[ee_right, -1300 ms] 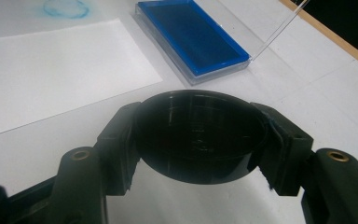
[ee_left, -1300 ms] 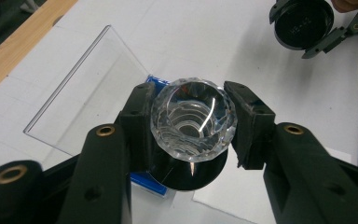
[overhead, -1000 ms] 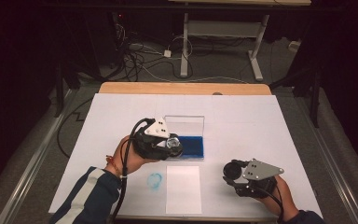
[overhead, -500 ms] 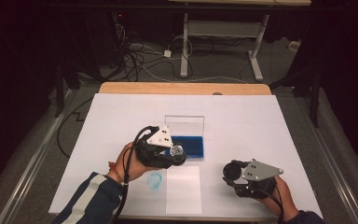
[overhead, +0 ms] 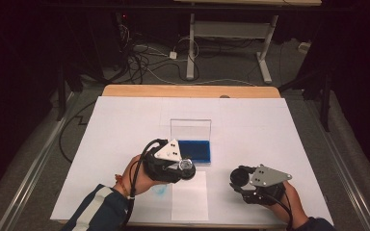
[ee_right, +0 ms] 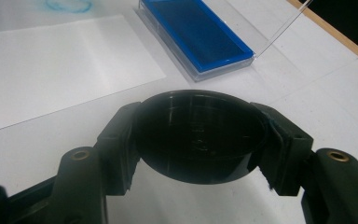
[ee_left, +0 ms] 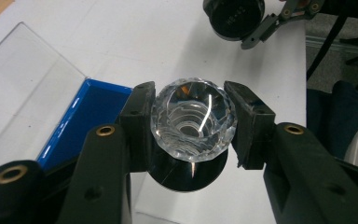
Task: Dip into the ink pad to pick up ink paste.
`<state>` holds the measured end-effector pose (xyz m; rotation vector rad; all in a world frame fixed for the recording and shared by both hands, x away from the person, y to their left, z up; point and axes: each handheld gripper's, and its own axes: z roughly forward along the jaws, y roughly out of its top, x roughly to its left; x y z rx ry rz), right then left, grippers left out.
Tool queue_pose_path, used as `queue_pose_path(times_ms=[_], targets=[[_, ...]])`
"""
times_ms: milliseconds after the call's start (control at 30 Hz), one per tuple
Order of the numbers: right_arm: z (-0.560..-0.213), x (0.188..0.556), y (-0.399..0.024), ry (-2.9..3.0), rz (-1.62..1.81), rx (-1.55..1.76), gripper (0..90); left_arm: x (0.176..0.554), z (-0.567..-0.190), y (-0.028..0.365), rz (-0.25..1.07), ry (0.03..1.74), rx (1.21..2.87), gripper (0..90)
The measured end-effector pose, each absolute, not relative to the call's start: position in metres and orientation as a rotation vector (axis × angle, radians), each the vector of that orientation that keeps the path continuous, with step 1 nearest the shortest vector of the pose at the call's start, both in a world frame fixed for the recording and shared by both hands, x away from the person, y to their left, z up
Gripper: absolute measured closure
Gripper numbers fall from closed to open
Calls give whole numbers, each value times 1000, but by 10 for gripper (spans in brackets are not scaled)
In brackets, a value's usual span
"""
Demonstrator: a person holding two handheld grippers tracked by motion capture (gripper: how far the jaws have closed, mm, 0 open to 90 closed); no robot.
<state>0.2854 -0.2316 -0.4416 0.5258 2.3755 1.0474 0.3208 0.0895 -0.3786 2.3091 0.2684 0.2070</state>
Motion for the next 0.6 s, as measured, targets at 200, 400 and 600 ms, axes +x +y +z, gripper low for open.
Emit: queue_pose_path(times_ms=[200, 400, 600], targets=[[-442, 286, -231, 2375, 1046, 531, 384, 316, -383, 88, 199, 261, 2313, 542], [-442, 285, -231, 2376, 1044, 532, 384, 312, -388, 86, 187, 249, 2319, 542], [-442, 285, -231, 2375, 1040, 531, 384, 307, -392, 86, 189, 233, 2324, 542]])
